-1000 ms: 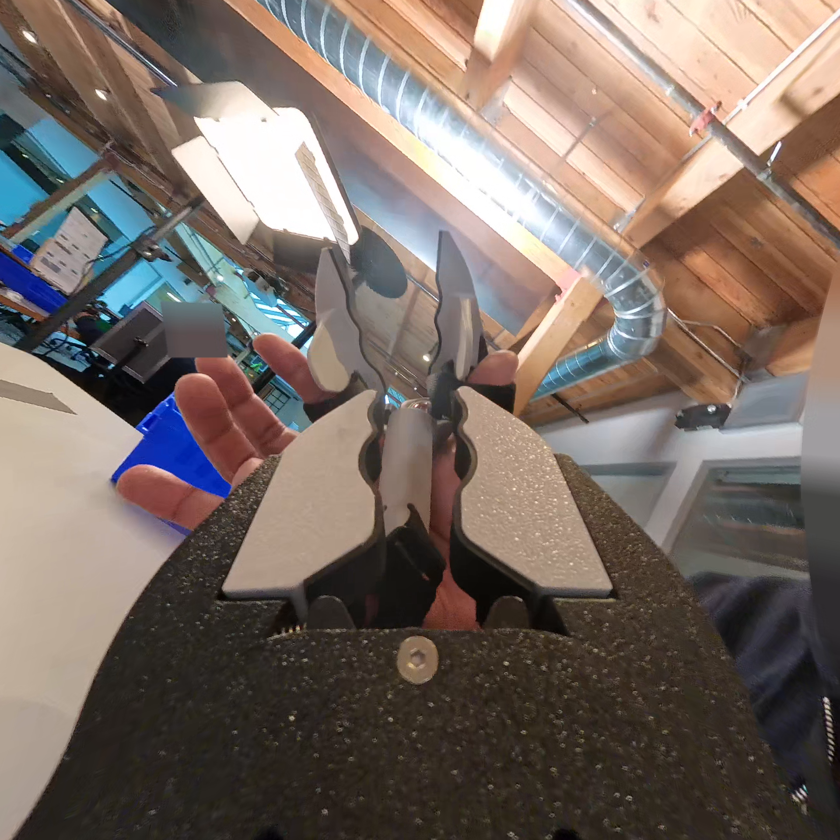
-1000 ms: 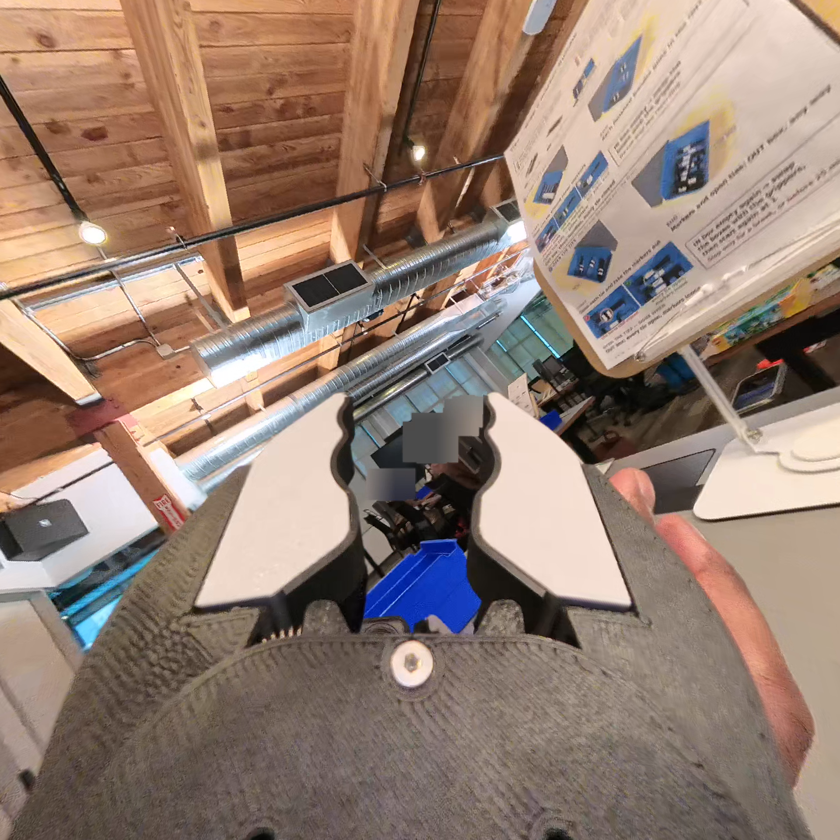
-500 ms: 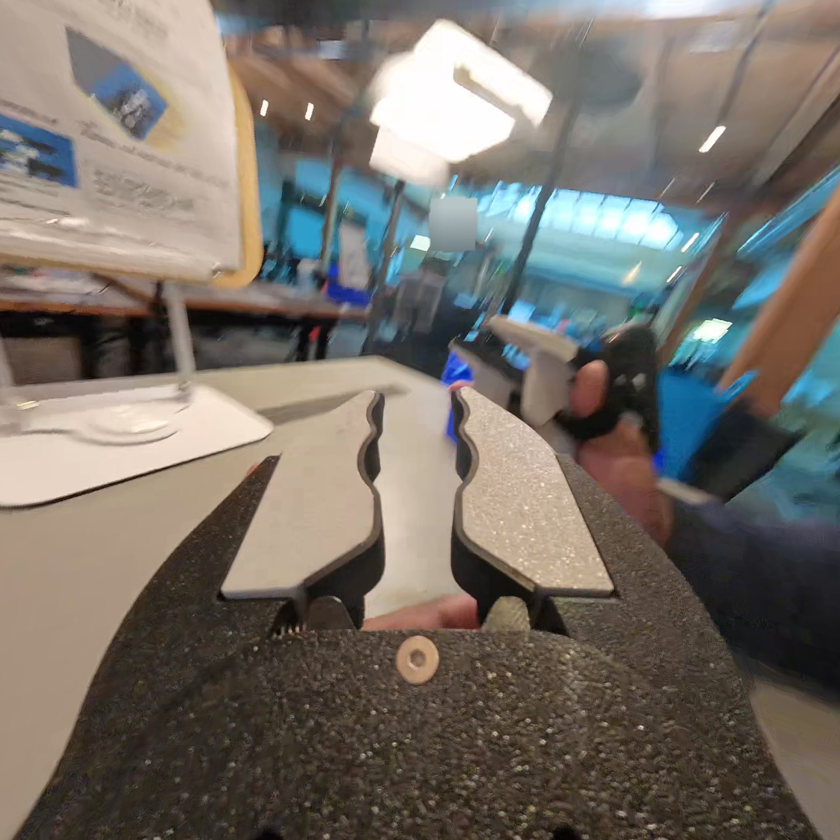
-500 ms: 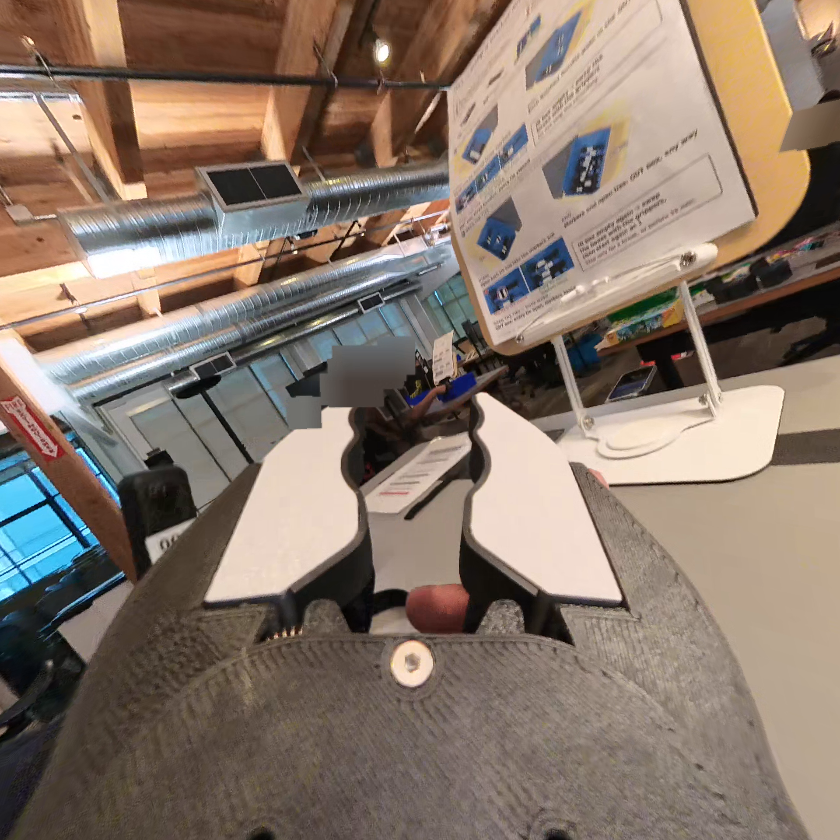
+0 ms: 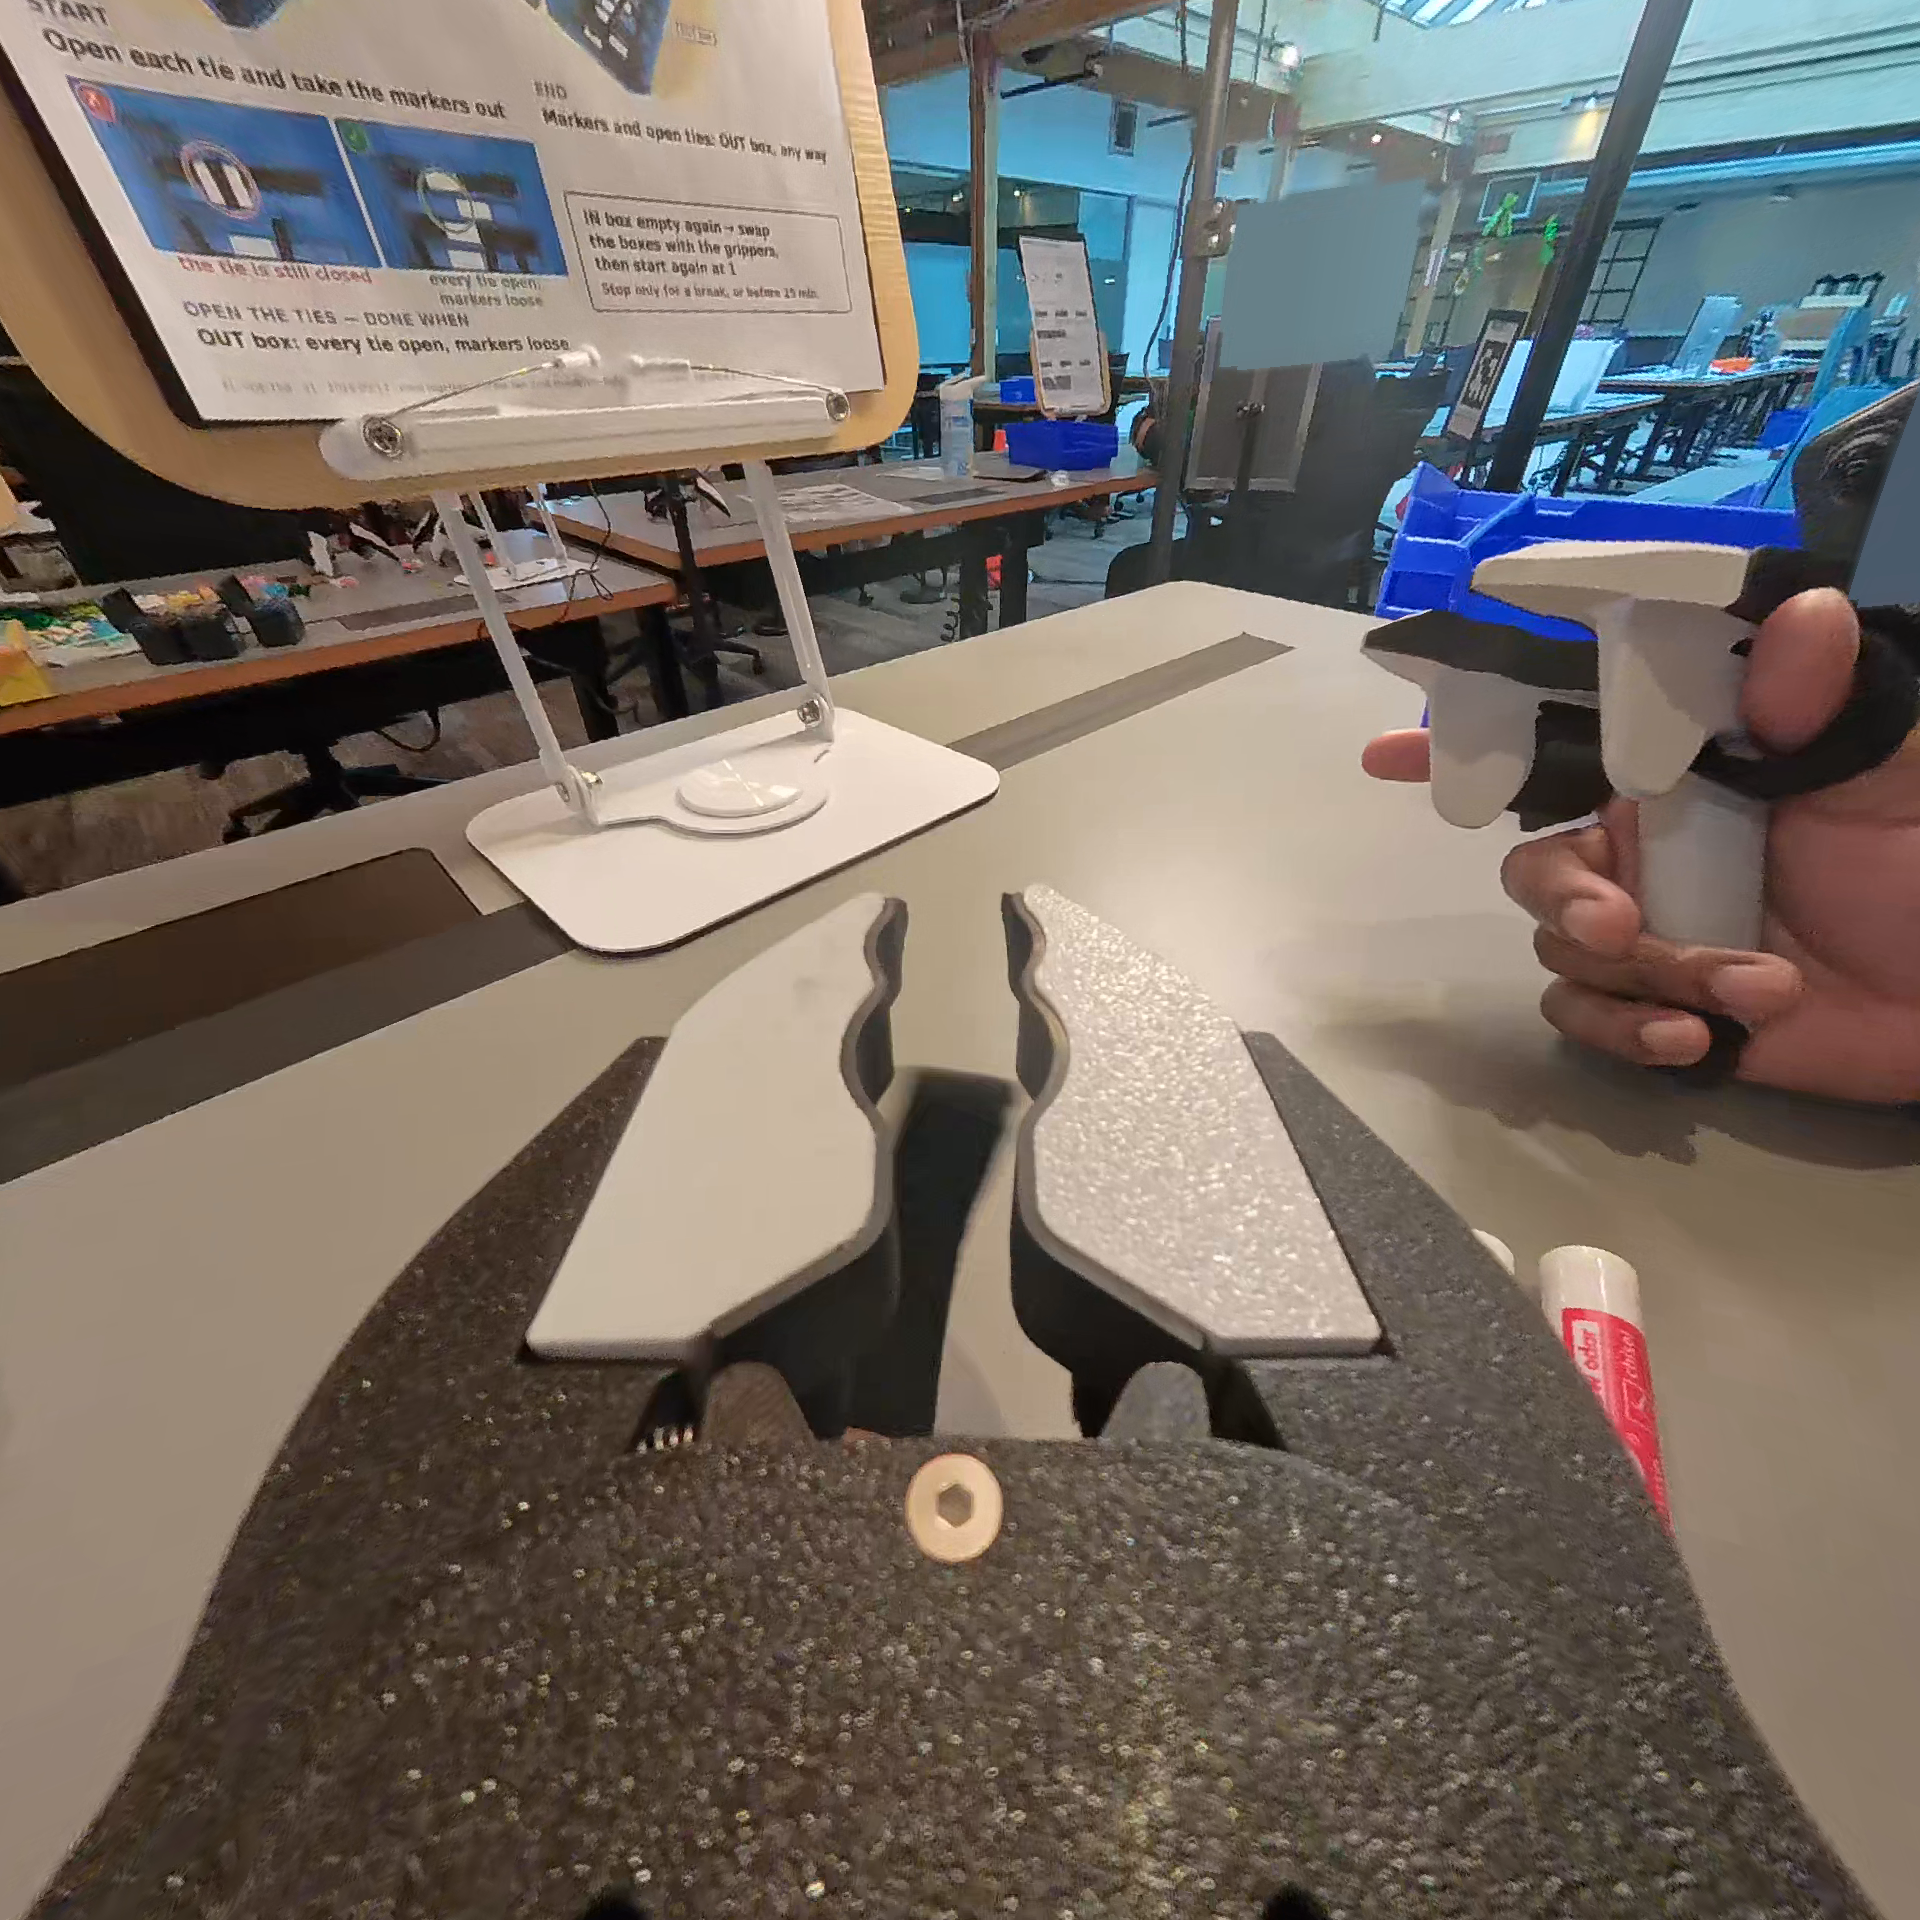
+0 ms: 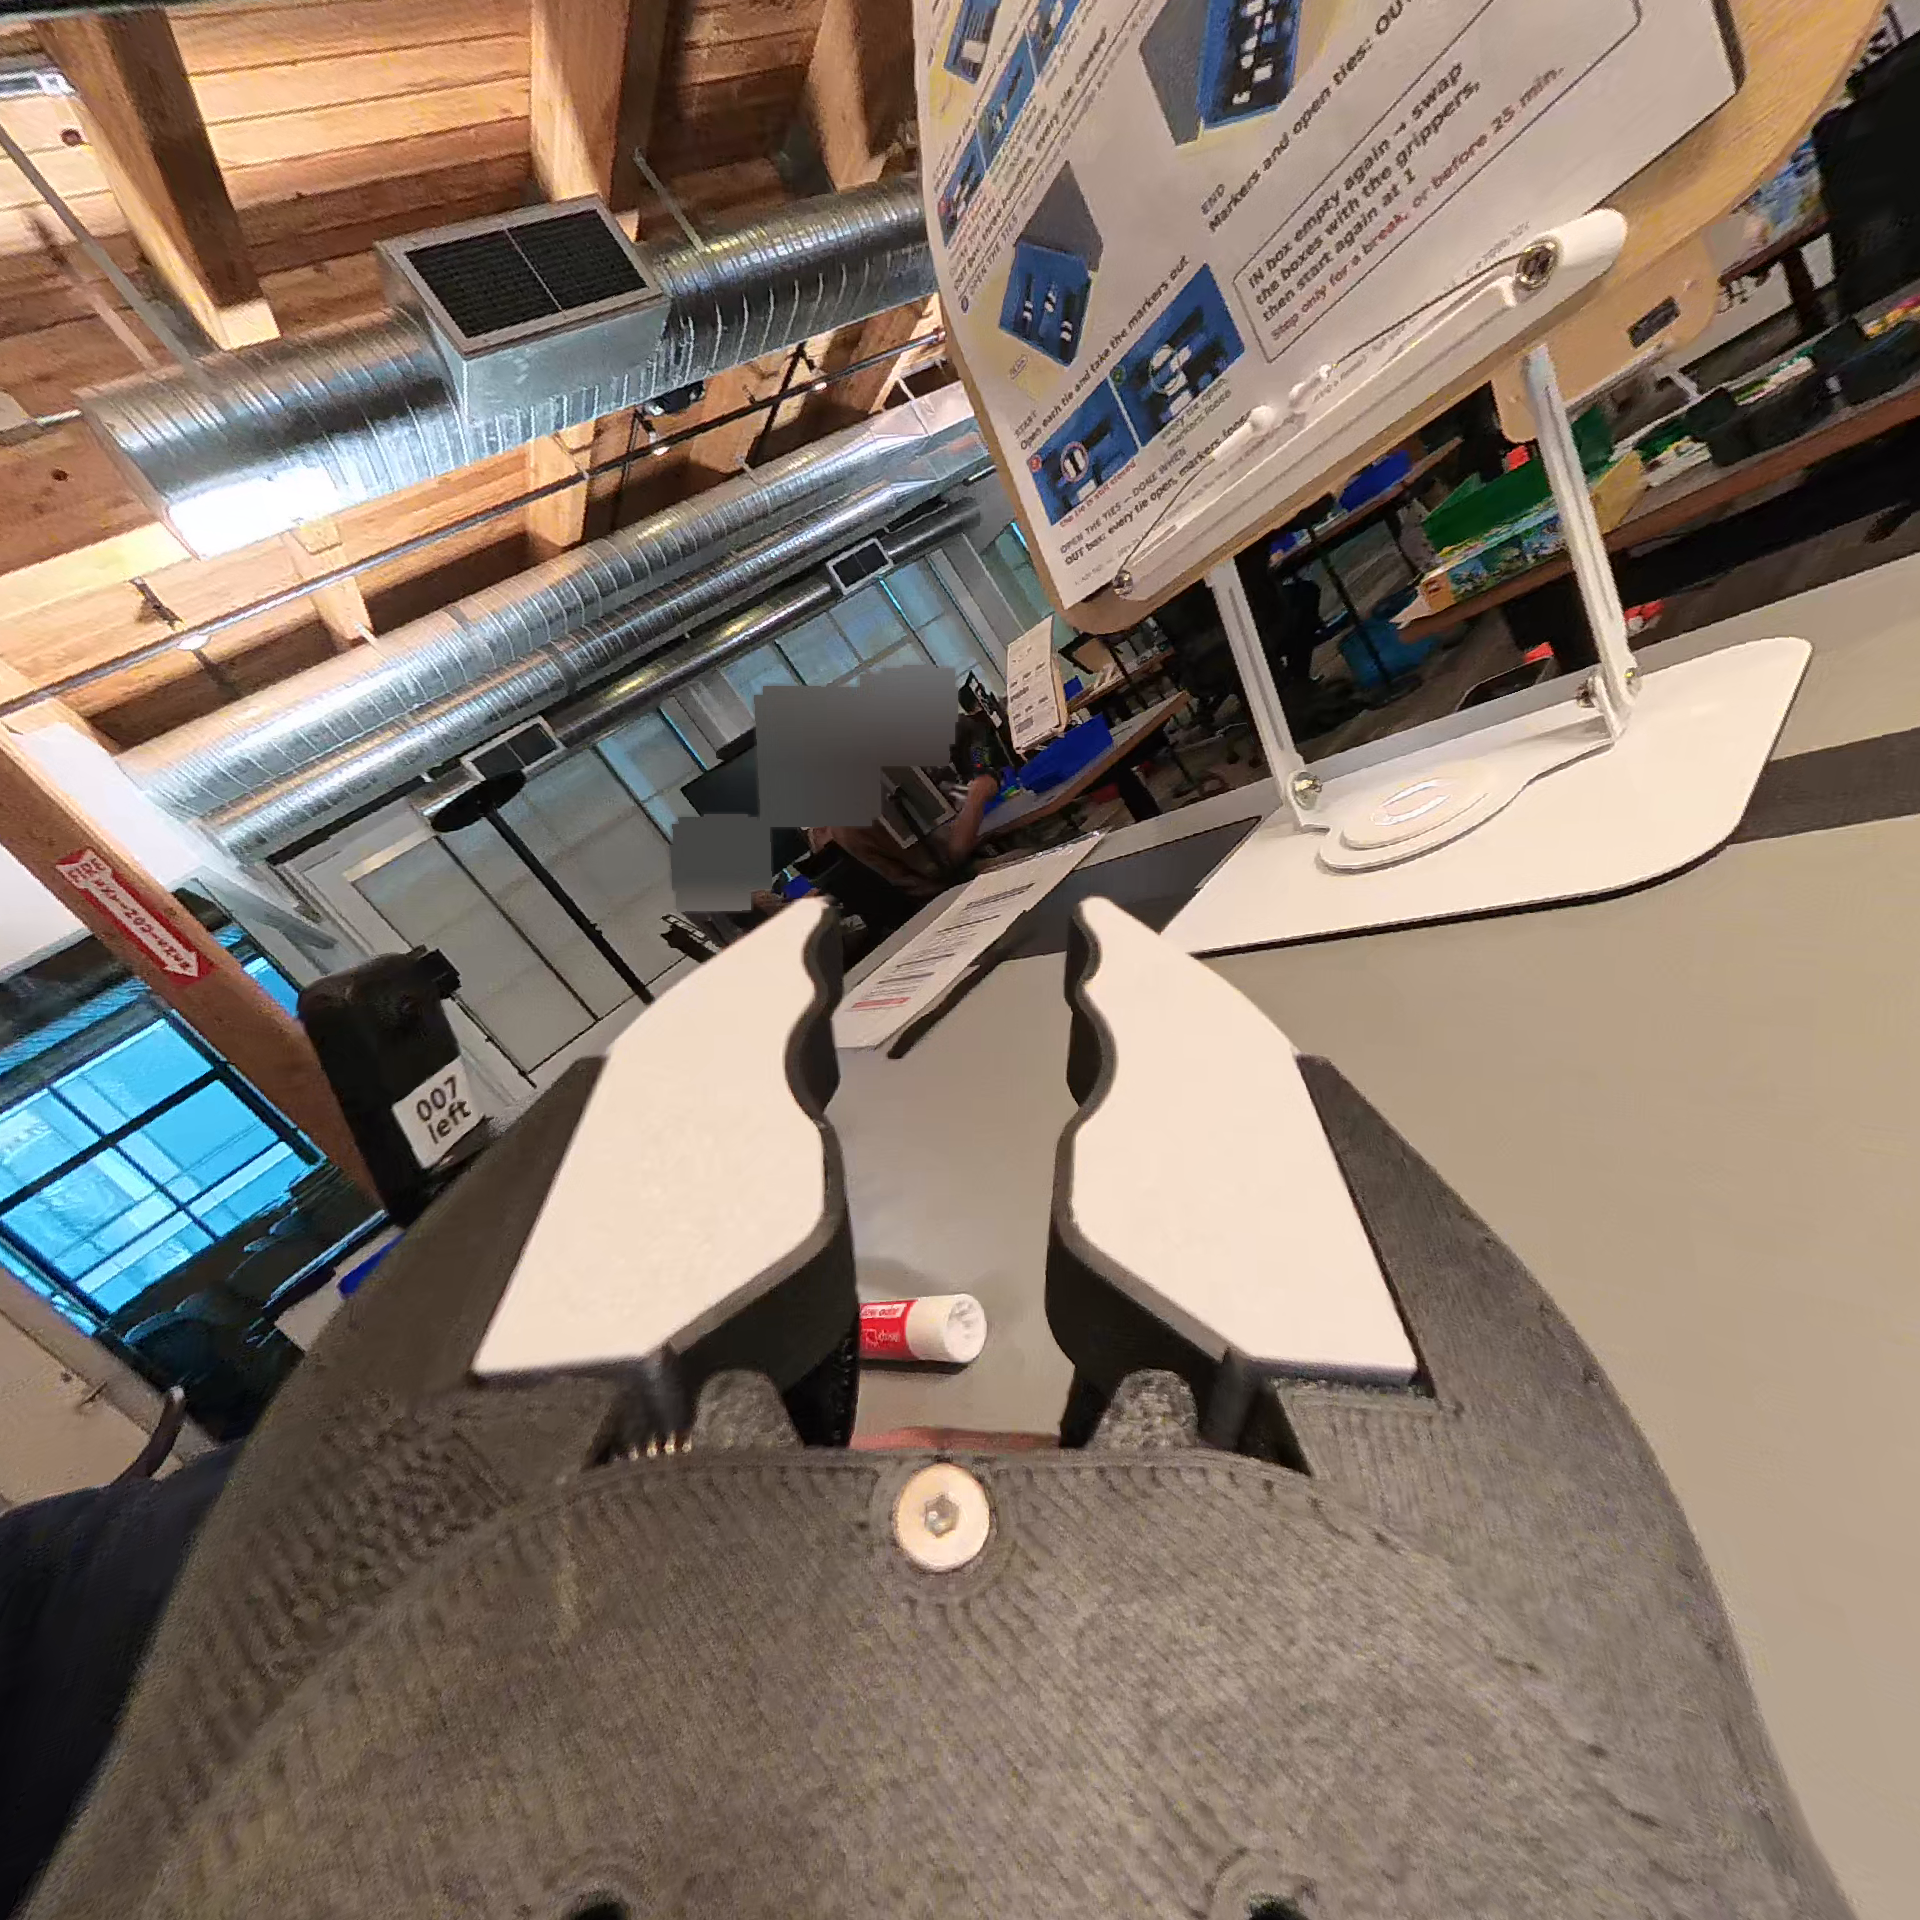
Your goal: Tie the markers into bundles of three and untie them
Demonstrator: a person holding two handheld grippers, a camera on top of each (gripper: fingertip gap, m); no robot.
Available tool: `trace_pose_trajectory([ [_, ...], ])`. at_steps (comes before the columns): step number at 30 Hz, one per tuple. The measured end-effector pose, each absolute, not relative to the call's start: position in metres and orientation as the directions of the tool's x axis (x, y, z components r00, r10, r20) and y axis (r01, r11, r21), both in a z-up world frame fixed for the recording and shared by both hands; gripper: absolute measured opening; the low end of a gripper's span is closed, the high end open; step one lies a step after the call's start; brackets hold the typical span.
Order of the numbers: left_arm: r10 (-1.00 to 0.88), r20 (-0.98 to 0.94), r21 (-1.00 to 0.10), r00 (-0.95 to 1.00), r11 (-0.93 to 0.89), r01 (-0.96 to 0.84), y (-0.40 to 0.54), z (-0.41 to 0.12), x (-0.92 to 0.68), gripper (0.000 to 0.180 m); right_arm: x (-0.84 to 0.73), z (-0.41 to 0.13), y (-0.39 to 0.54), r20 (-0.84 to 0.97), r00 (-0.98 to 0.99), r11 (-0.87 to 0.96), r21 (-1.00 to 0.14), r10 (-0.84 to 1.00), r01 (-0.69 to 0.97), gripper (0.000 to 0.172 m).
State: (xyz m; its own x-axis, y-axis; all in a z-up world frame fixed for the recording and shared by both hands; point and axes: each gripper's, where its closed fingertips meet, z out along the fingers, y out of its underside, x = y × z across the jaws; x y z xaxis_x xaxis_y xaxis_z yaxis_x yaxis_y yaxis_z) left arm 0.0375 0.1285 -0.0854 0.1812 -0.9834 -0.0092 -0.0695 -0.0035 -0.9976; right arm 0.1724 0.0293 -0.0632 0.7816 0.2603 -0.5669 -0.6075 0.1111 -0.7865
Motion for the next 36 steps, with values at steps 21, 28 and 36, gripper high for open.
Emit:
trace_pose_trajectory([
  [21, -0.986, 0.136, -0.981, 0.101, -0.120, 0.155, 0.144, -0.024, 0.001, 0.025, 0.119, -0.072, 0.034, -0.340, 0.874, -0.005, -0.932, 0.348, -0.361, 0.041],
  [28, -0.969, 0.244, -0.819, -0.050, -0.233, 0.525, 0.145, 0.043, -0.048, 0.028, 0.114, -0.072, 0.033, -0.312, 0.884, -0.006, -0.944, 0.350, -0.330, 0.041],
  [36, -0.902, 0.403, -0.874, -0.156, -0.430, 0.226, 0.153, -0.008, -0.021, 0.037, 0.110, -0.072, 0.032, -0.287, 0.891, -0.008, -0.953, 0.353, -0.304, 0.042],
])
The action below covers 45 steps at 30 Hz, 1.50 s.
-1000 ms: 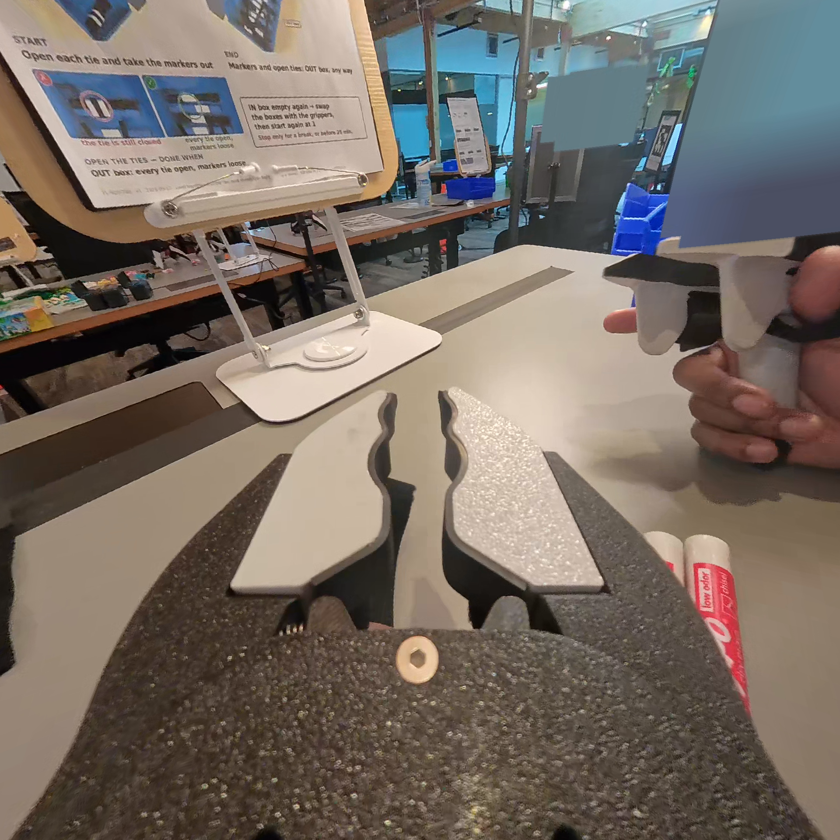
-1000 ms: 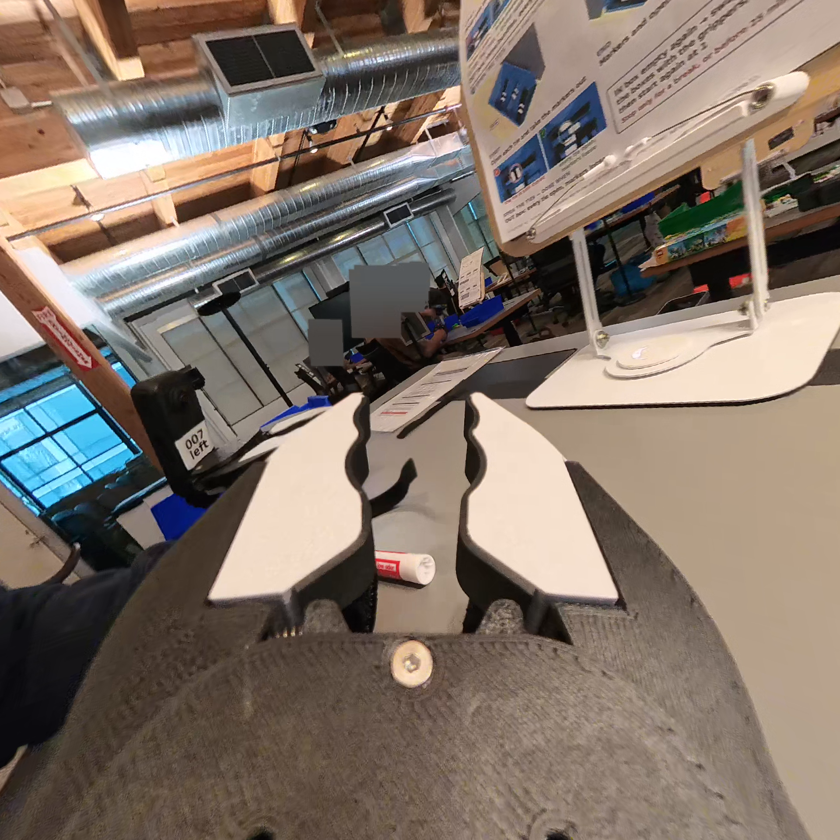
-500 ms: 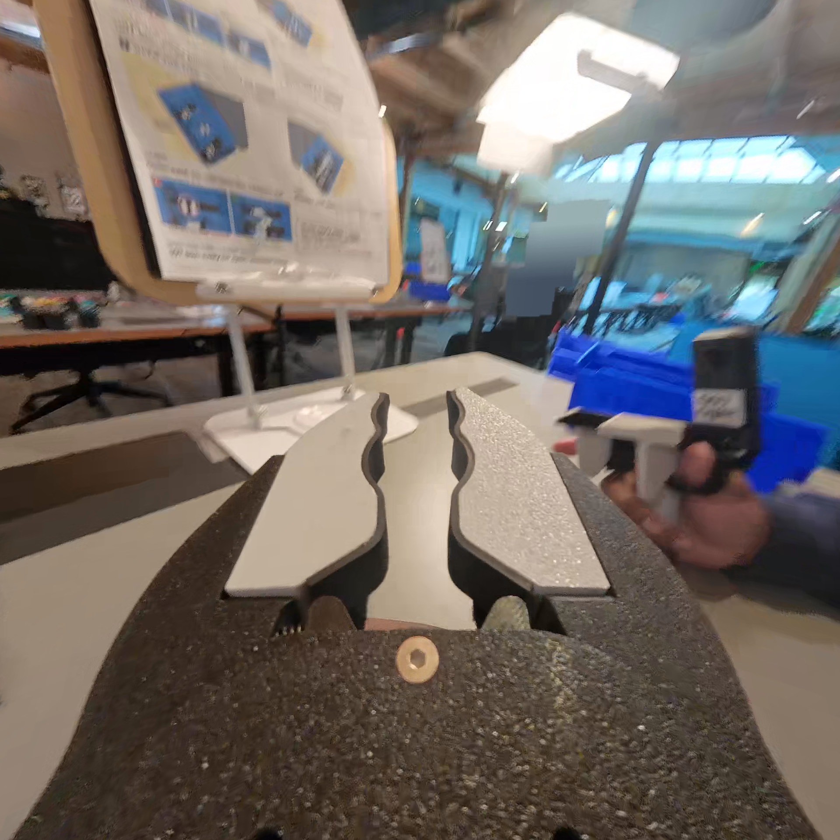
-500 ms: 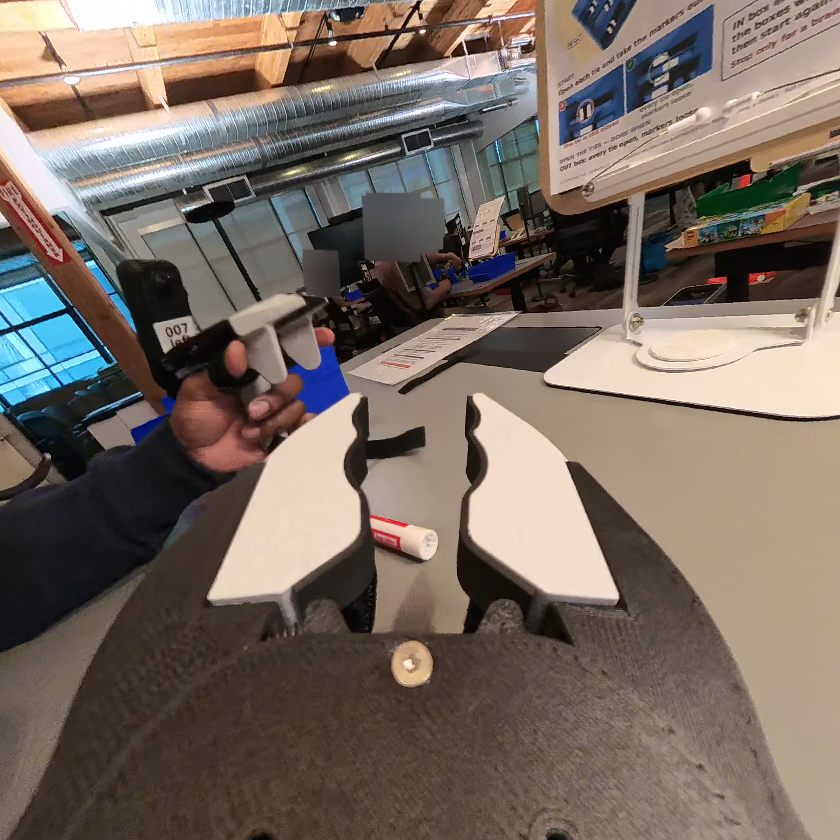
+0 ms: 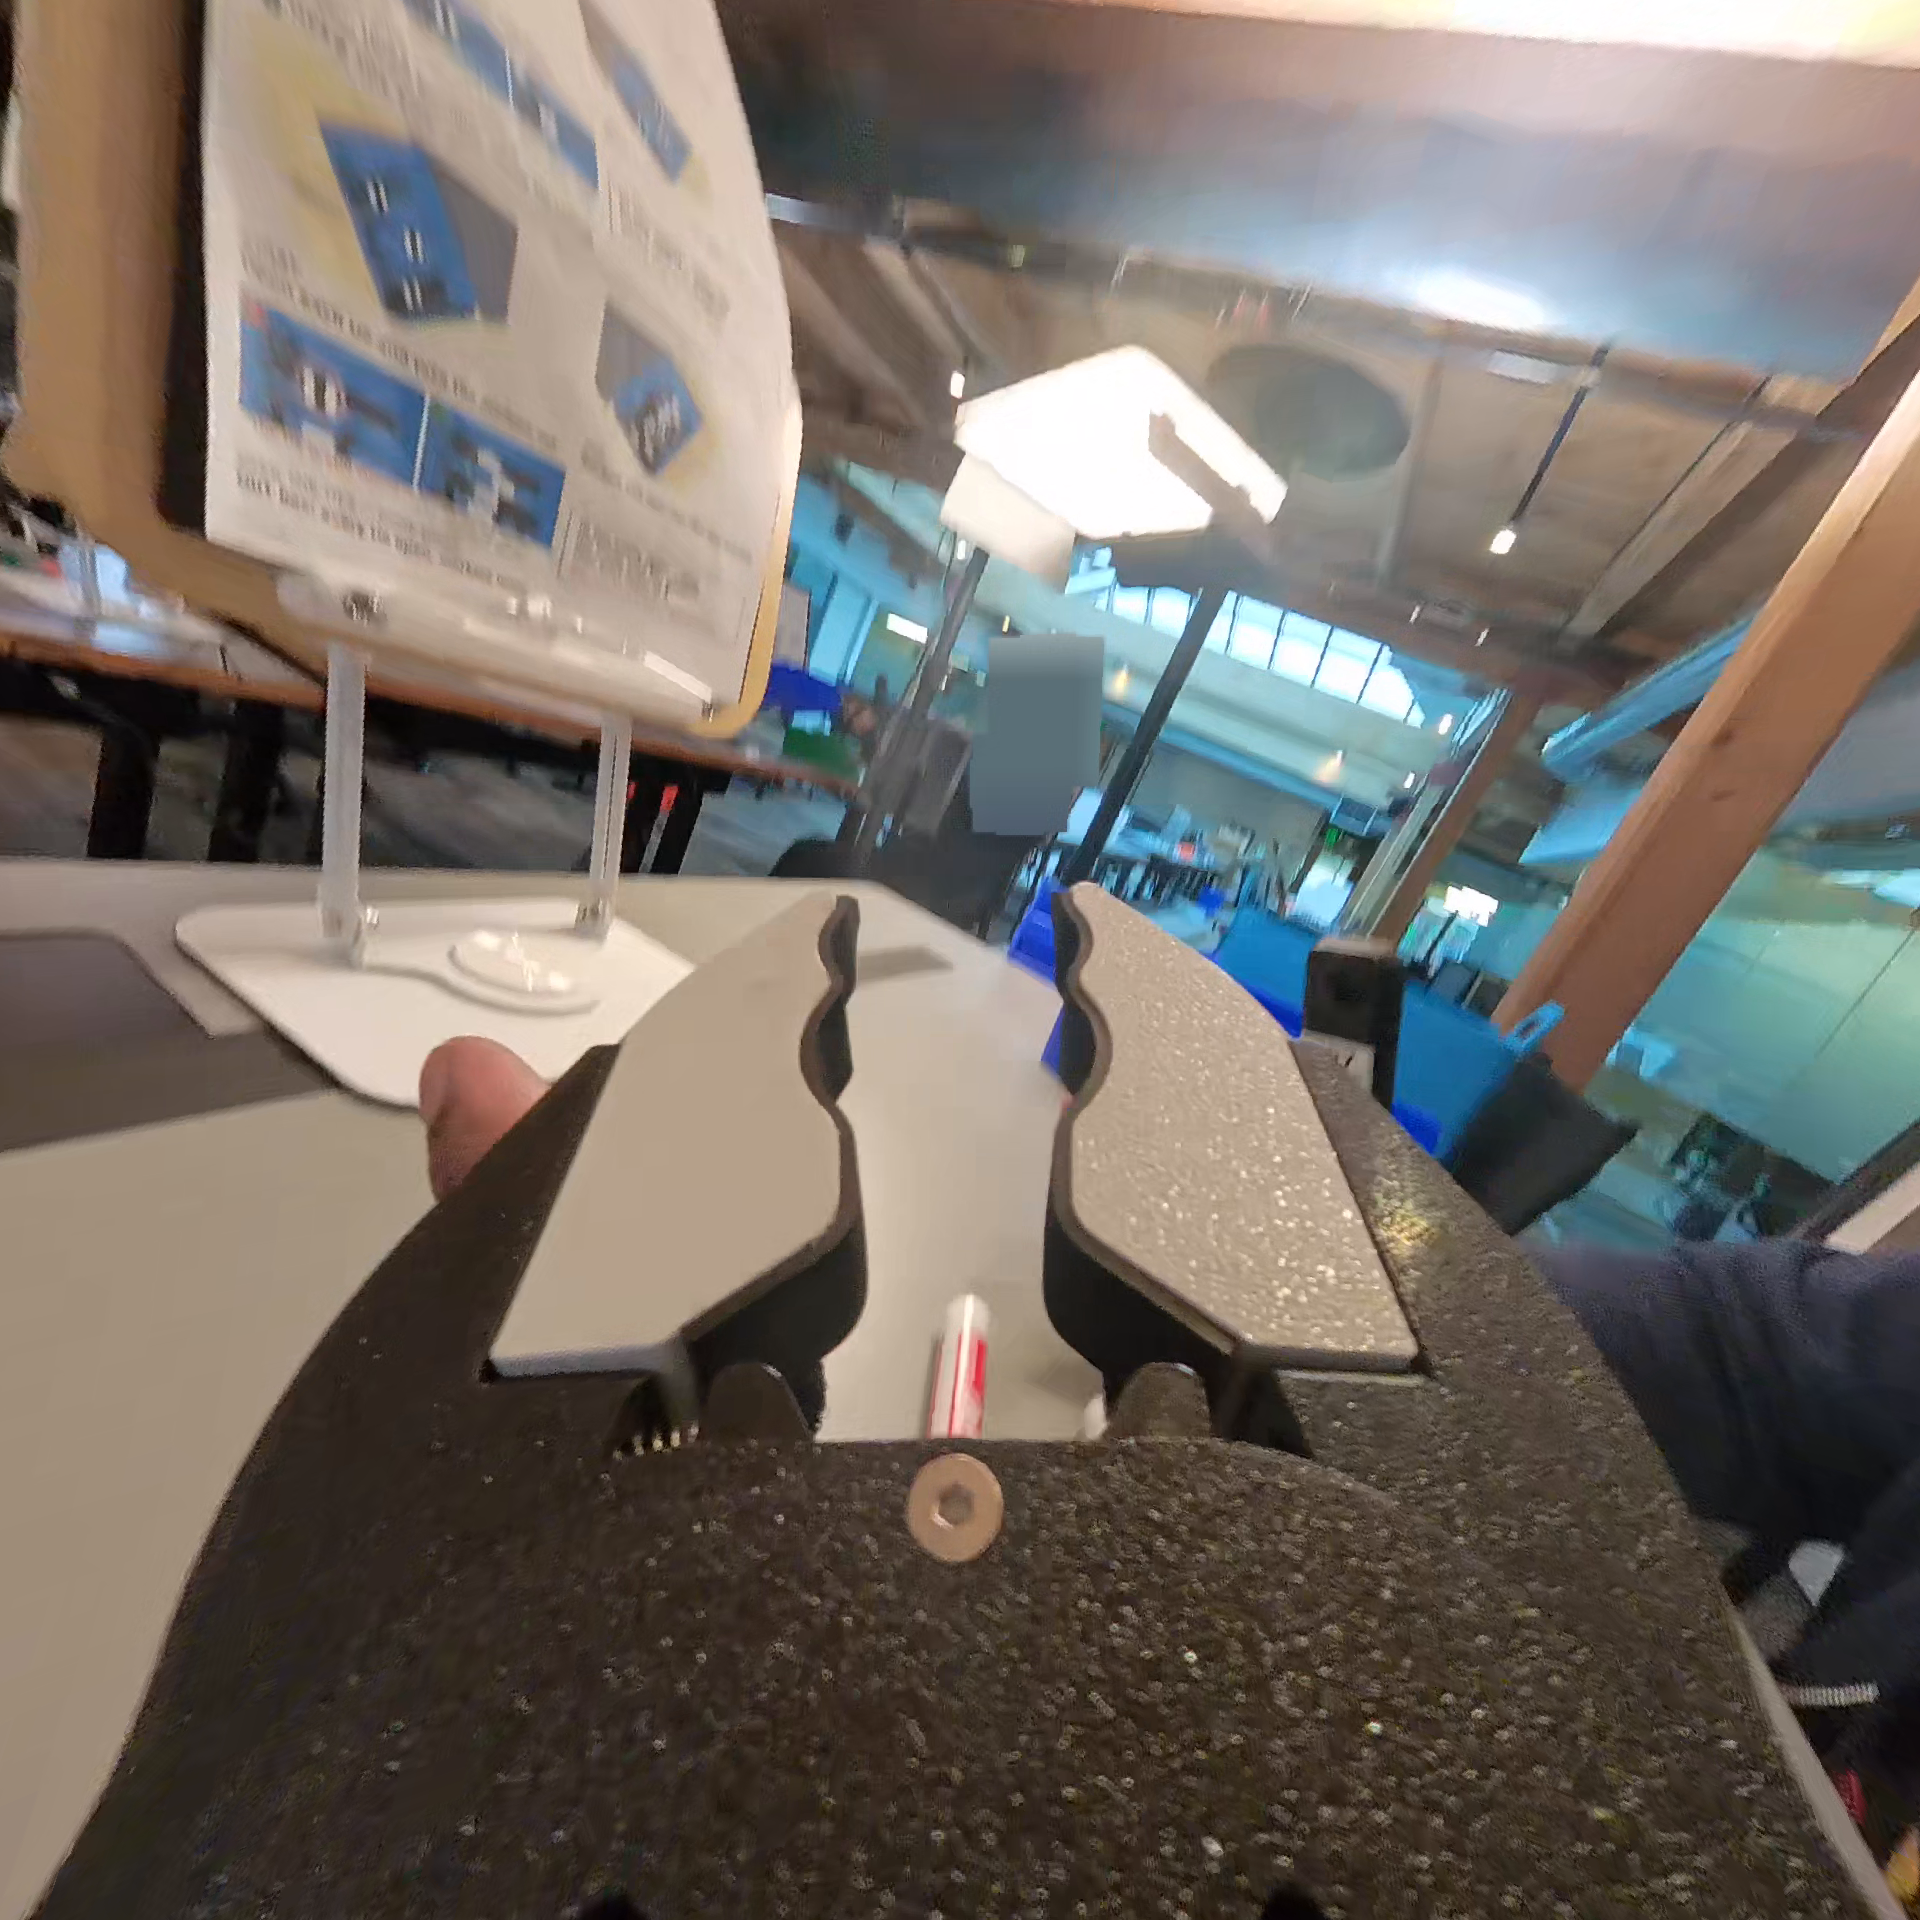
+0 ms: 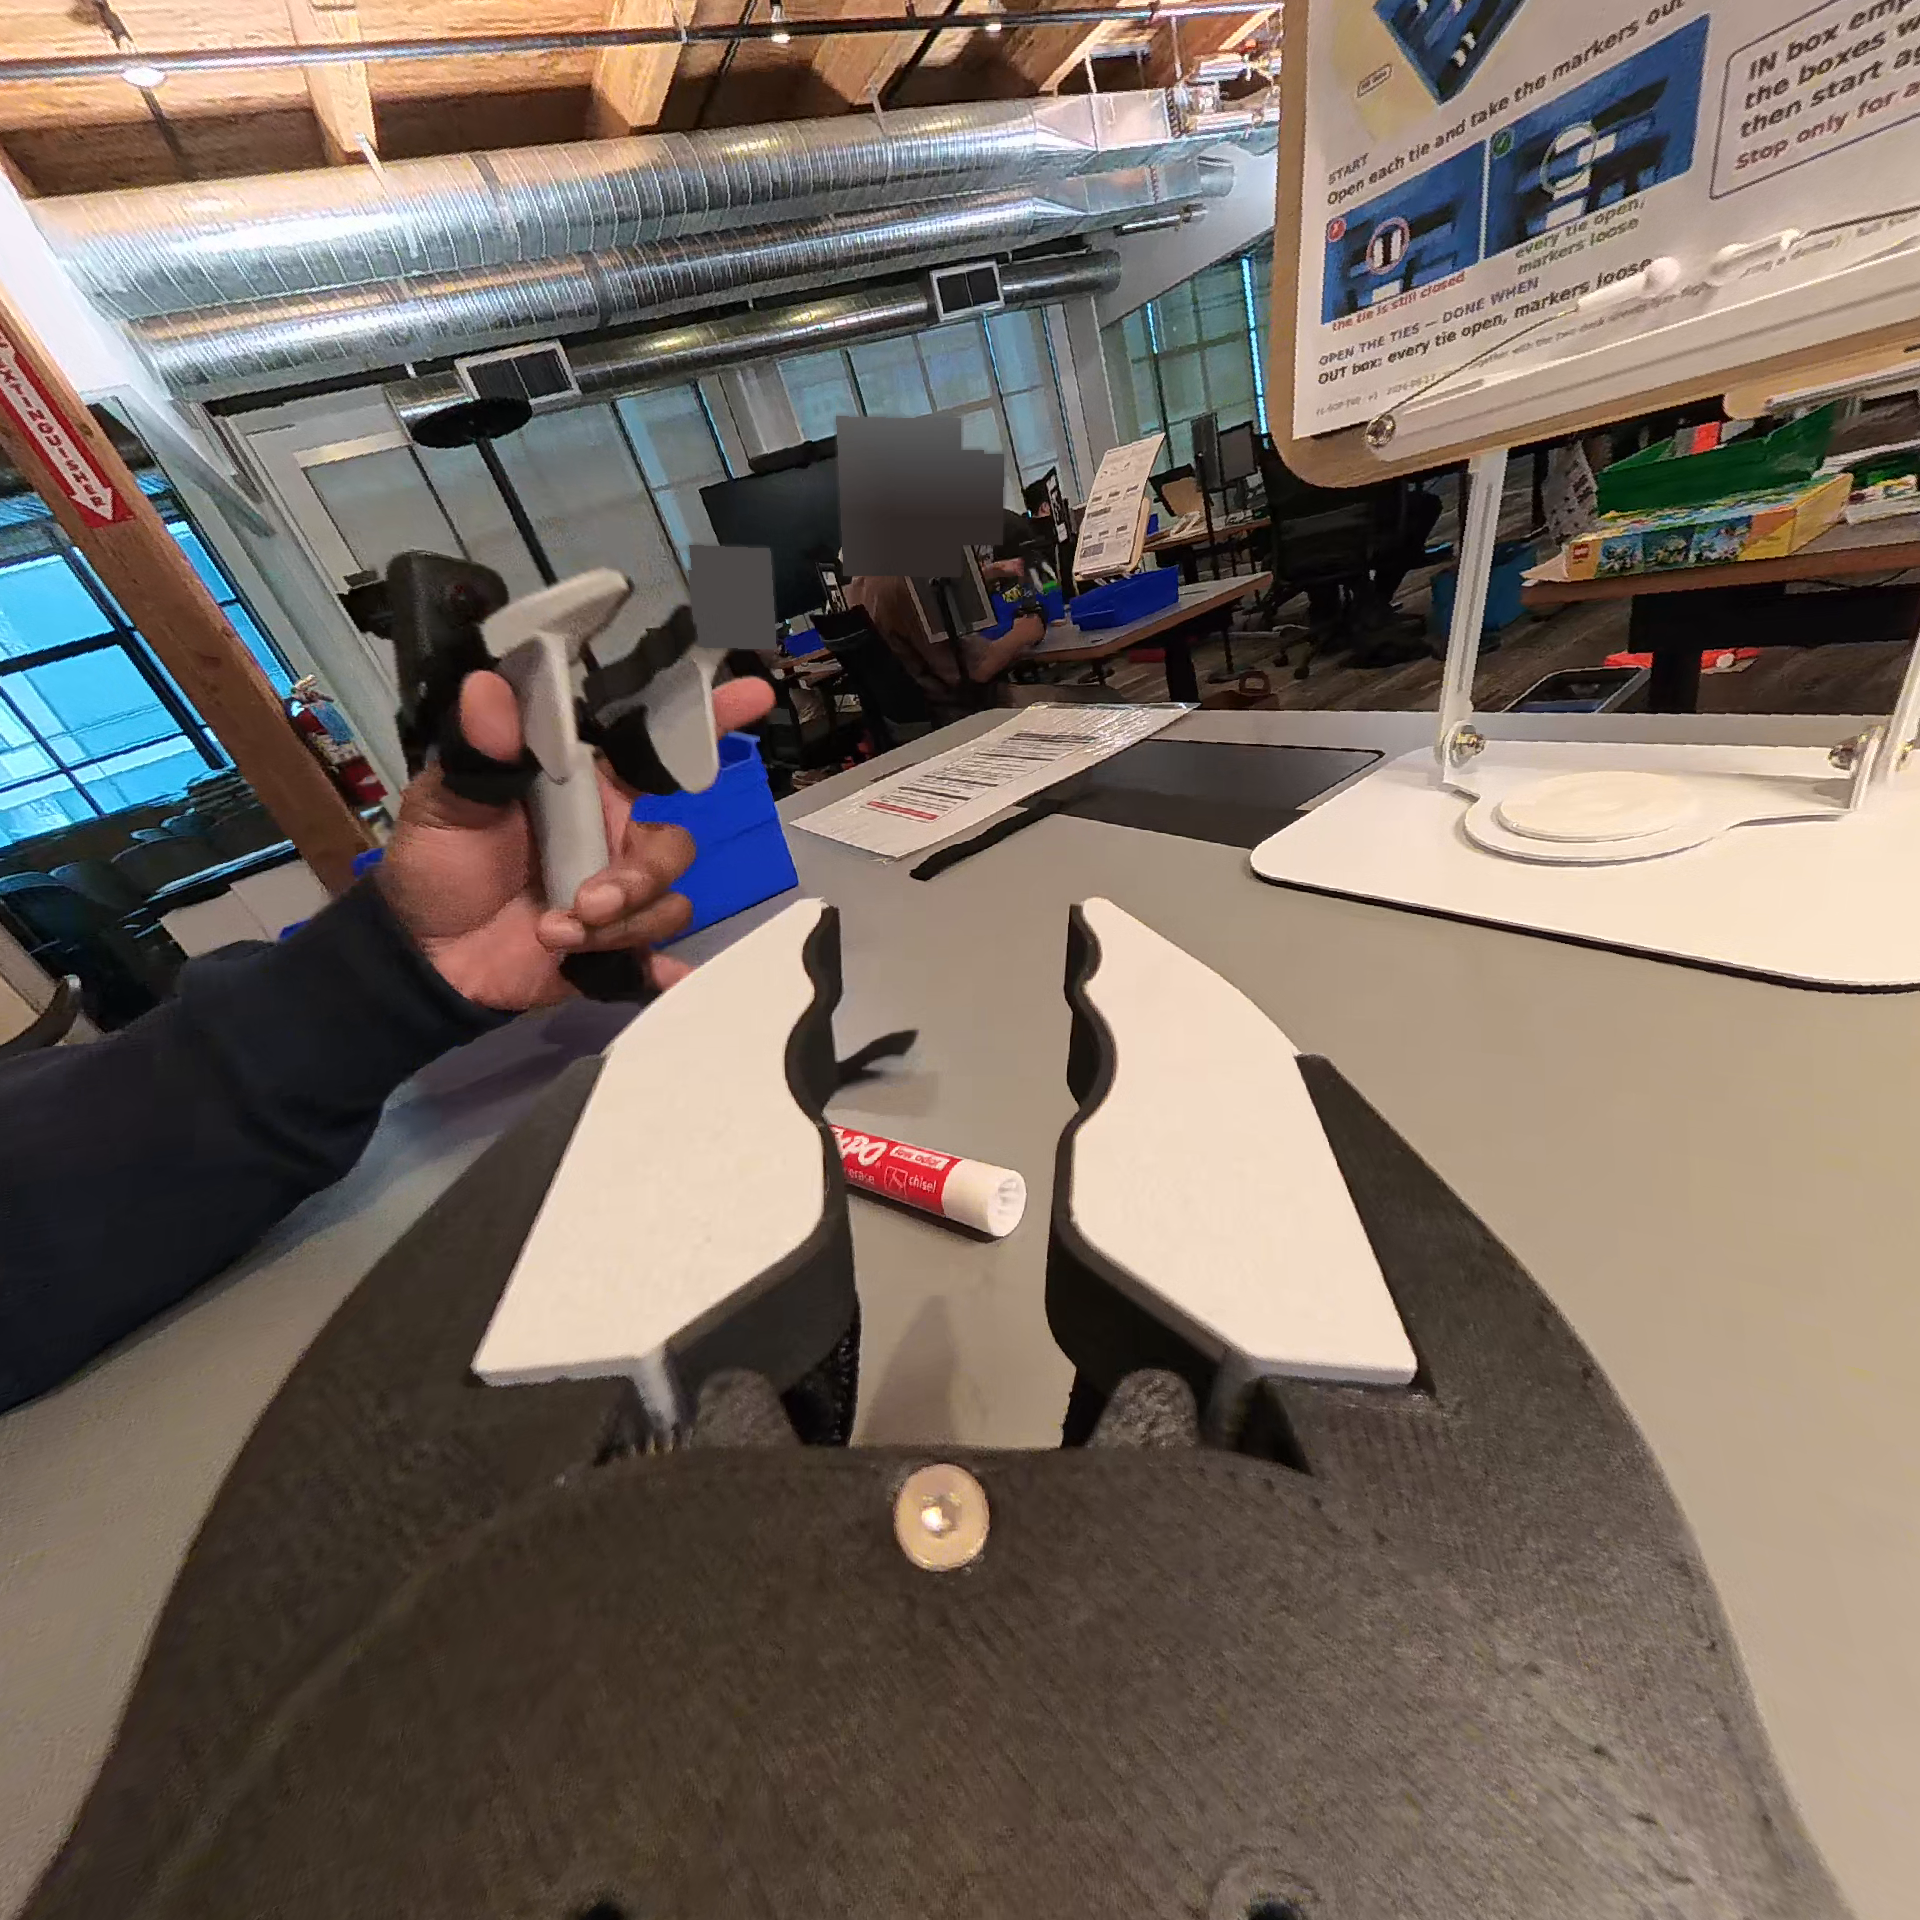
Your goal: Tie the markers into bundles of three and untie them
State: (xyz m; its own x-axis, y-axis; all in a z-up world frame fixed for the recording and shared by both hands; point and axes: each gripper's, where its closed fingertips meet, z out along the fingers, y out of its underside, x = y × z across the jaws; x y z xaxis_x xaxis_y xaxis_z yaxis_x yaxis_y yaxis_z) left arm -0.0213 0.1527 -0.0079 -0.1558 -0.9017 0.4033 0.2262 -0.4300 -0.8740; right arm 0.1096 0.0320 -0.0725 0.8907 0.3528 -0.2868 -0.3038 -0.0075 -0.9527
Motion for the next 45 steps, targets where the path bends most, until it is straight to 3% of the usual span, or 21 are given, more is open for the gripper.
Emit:
trace_pose_trajectory([
  [4, -0.884, 0.444, -0.890, -0.149, -0.454, 0.043, 0.148, -0.043, -0.009, 0.038, 0.109, -0.073, 0.031, -0.281, 0.893, -0.009, -0.955, 0.353, -0.297, 0.042],
  [7, -0.875, 0.454, -0.889, -0.167, -0.458, -0.018, 0.140, -0.052, -0.005, 0.048, 0.108, -0.073, 0.031, -0.276, 0.894, -0.008, -0.957, 0.352, -0.291, 0.043],
  [12, -0.866, 0.427, -0.898, -0.261, -0.440, -0.008, 0.115, -0.035, -0.006, 0.064, 0.107, -0.073, 0.031, -0.275, 0.894, -0.010, -0.957, 0.353, -0.290, 0.043],
  [16, -0.876, 0.382, -0.923, -0.295, -0.378, -0.072, 0.092, -0.040, 0.000, 0.087, 0.107, -0.074, 0.031, -0.275, 0.895, -0.012, -0.957, 0.352, -0.289, 0.043],
  [27, -0.863, 0.367, -0.918, -0.348, -0.397, 0.016, 0.088, -0.025, -0.006, 0.102, 0.102, -0.072, 0.029, -0.247, 0.899, -0.001, -0.964, 0.362, -0.265, 0.043],
  [31, -0.835, 0.453, -0.863, -0.313, -0.499, 0.080, 0.110, -0.018, -0.007, 0.102, 0.072, -0.076, 0.026, -0.113, 0.902, -0.030, -0.993, 0.416, -0.111, 0.043],
  [37, -0.734, 0.641, -0.699, -0.226, -0.679, 0.224, 0.159, -0.006, -0.016, 0.095, -0.013, -0.082, 0.027, 0.228, 0.816, -0.015, -0.960, 0.532, 0.278, 0.042],
  [45, -0.714, 0.666, -0.656, -0.217, -0.699, 0.286, 0.175, 0.009, -0.032, 0.091, -0.088, -0.116, 0.071, 0.315, 0.684, -0.131, -0.846, 0.658, 0.517, 0.040],
])
